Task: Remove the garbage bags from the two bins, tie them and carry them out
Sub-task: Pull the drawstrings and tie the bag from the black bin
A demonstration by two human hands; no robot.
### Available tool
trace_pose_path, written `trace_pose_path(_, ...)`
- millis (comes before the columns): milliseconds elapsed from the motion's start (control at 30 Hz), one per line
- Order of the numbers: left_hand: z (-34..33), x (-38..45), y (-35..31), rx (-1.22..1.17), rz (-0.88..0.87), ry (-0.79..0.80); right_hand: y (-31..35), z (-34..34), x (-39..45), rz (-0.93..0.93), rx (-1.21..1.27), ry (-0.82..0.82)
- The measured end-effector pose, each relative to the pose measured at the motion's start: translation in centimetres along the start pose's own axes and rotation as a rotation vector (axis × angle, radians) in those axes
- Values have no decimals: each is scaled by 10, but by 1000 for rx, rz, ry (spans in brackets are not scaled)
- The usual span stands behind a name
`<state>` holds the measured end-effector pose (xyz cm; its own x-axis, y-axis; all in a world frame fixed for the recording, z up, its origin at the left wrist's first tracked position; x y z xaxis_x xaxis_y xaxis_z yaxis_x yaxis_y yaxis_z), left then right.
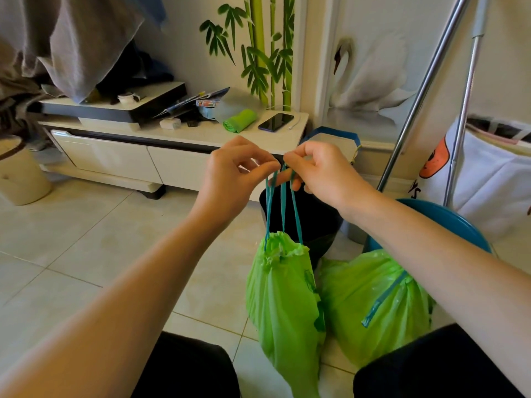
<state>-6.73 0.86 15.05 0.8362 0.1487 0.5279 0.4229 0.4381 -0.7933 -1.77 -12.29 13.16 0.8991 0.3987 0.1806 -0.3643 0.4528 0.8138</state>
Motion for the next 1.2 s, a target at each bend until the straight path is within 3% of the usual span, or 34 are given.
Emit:
trace_pose_path(167, -1, 1, 12, -72, 60, -21, -11, -12, -5, -138, 184, 127)
trace_pose_path(267, -8, -2, 32, -168, 196, 14, -16, -19, -9, -208, 348, 207)
trace_pose_path(367, -10, -6, 57, -220, 349, 21, -15, -13, -9, -209, 478, 178)
trace_pose_path(433, -22, -12, 76, -183, 443, 191, -12, -6, -8, -193, 550, 145)
trace_pose_path(533, -64, -47, 92, -61, 493, 666, -5, -3, -10, -140, 567, 145)
trace_pose_path(600, -88, -64, 94, -1, 460, 786, -1, -3, -12, -104, 543, 152)
trace_pose_path(667, -102, -63, 95, -13, 437, 678, 3, -4, -12, -82, 550, 148)
trace_pose_path(767, -105, -54, 106, -124, 443, 386, 4, -3, -12, -78, 613, 132)
trace_pose_path(833, -105, -55, 118, -140, 496, 298, 6, 0, -13, -67, 656, 119)
trace_pose_path(1000, -104, -61, 133, -88, 512, 255, 13, 21, -12, -3, 798, 39)
trace_pose_path(1200, -120, -67, 125, -21, 396, 403, 5, 46, -8, 23, 915, -74)
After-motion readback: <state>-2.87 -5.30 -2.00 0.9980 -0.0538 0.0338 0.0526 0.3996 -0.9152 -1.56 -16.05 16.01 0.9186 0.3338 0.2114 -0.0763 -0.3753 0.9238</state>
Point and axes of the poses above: each hand's wrist, its own x-axis towards the middle knuckle, its own z-axis out of the back of the hand, y = z × x, the point moved 9 cm from there along x, towards the middle knuckle, and after that the axes turned 11 degrees about -x, right-handed, at the moved point
